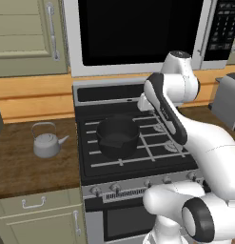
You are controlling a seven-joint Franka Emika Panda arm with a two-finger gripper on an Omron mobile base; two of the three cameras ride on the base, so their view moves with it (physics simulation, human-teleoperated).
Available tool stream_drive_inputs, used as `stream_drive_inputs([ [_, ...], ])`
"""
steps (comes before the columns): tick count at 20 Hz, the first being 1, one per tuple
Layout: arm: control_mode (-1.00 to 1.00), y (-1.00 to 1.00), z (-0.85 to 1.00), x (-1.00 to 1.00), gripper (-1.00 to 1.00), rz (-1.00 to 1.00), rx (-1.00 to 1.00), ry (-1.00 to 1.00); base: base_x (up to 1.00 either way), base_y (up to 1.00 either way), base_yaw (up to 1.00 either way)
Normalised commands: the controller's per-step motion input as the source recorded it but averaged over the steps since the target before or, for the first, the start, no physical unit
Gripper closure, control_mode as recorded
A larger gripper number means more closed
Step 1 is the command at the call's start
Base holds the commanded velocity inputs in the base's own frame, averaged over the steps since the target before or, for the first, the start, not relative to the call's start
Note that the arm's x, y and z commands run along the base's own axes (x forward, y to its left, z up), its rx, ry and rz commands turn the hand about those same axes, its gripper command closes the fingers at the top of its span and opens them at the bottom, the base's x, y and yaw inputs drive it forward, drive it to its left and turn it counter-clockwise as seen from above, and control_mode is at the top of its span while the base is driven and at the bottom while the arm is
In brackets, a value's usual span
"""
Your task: Pick the kettle from the counter and place it on a stove burner. Then turn the burner on.
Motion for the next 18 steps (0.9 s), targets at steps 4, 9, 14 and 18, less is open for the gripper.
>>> stream_drive_inputs([
  [4,-1.00,0.19,0.07,-0.01,-1.00,0.00,0.00,0.00,0.00,0.00,0.00],
  [9,-1.00,0.85,0.01,-0.47,-1.00,0.12,0.00,-0.05,0.00,0.00,0.00],
  [14,-1.00,0.88,0.00,-0.16,-1.00,0.21,0.00,0.00,0.00,0.00,0.00],
  [18,-1.00,0.81,0.00,0.05,-1.00,0.21,0.00,0.00,0.00,0.00,0.00],
])
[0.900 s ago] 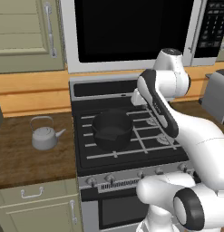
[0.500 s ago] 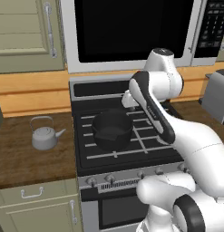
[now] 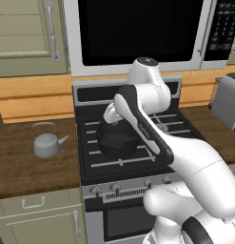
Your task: Pick the kettle from the counter and place it on a stove burner. Then turn the burner on.
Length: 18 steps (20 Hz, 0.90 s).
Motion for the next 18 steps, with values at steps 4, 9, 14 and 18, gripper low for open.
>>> stream_drive_inputs([
  [4,-1.00,0.64,0.02,0.23,-1.00,0.18,0.00,0.03,0.00,0.00,0.00],
  [9,-1.00,0.46,-0.24,0.40,-1.00,0.19,0.00,0.01,0.00,0.00,0.00],
  [14,-1.00,0.46,-0.33,0.58,-1.00,0.17,0.00,-0.04,0.00,0.00,0.00],
  [18,-1.00,0.40,-0.24,0.66,-1.00,0.11,0.00,0.00,0.00,0.00,0.00],
])
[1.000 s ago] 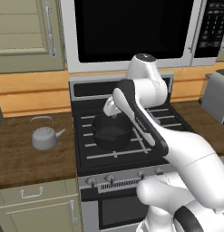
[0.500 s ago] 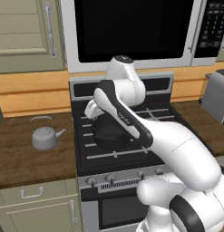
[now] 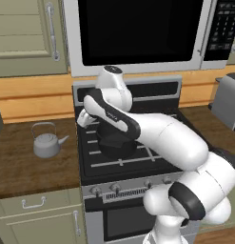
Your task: Pick the kettle from the counter and place it on a stove burner. Then turn the burner on.
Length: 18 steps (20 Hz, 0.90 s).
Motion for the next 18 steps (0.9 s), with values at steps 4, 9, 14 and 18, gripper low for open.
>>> stream_drive_inputs([
  [4,-1.00,0.47,-0.10,0.56,-1.00,0.05,0.00,0.02,0.00,0.00,0.00],
  [9,-1.00,0.45,-0.10,0.40,-1.00,0.00,-0.02,0.05,0.00,0.00,0.00],
  [14,-1.00,0.55,-0.20,0.43,-1.00,0.00,-0.02,0.02,0.00,0.00,0.00],
  [18,-1.00,0.43,-0.35,0.35,-1.00,0.00,0.00,0.01,0.00,0.00,0.00],
])
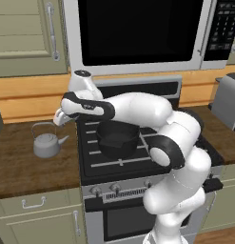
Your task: Pick the kettle from the counter and place it on a stove burner. Then turn the burner on.
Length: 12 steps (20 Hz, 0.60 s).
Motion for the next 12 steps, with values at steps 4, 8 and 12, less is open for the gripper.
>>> stream_drive_inputs([
  [4,-1.00,0.37,-0.49,0.30,-1.00,0.00,0.00,0.00,0.00,0.00,0.00],
  [8,-1.00,0.28,-0.31,0.32,-1.00,0.00,0.00,0.00,0.00,0.00,0.00],
  [12,-1.00,0.25,-0.13,0.37,-1.00,0.00,0.00,0.00,0.00,0.00,0.00],
])
